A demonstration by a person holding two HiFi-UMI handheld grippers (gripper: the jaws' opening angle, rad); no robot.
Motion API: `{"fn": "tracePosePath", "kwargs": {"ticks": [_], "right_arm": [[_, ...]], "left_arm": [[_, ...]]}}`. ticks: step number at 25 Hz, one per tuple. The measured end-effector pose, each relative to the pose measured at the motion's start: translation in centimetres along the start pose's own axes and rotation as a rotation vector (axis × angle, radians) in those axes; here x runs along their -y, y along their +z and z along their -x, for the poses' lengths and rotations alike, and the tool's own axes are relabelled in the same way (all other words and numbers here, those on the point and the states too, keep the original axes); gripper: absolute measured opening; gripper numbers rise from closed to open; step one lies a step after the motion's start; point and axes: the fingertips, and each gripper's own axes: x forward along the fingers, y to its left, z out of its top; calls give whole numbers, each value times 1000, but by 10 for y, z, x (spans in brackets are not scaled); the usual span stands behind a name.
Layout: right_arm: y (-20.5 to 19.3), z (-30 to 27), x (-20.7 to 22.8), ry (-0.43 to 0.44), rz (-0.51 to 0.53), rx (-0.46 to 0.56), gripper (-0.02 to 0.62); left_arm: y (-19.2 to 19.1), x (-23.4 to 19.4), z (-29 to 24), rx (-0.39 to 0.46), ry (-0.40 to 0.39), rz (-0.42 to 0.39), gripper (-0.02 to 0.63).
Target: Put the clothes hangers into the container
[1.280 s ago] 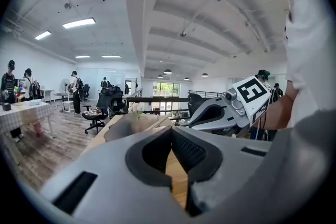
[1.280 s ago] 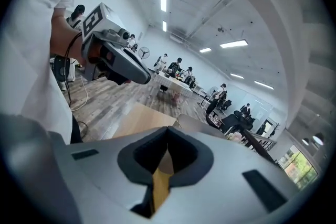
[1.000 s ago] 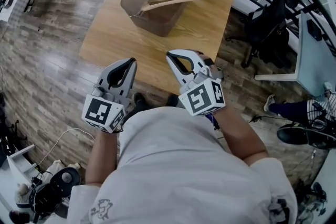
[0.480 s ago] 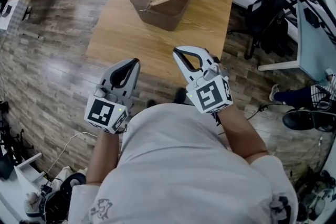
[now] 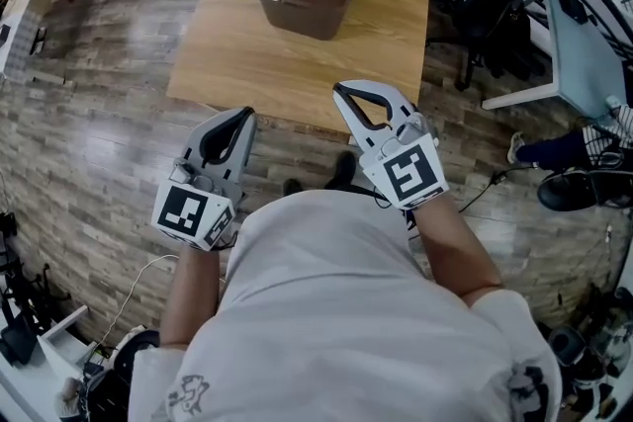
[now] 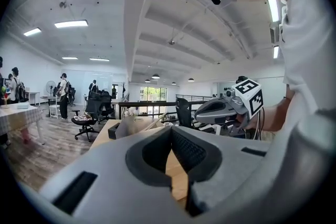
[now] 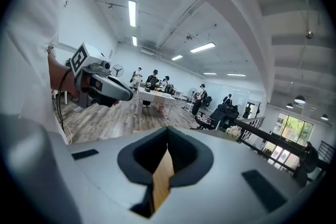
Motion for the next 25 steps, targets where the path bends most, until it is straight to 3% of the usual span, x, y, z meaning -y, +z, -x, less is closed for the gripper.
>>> {"fn": "tracePosePath", "kwargs": {"ticks": [11, 25], "right_arm": [[-3, 31, -26, -29, -51, -9, 6], [-20, 87, -14, 15, -18, 1, 6]], "left_arm": [[-18, 24, 25, -14, -82, 10, 6], [-14, 78, 6, 9, -44, 22, 6]]}}
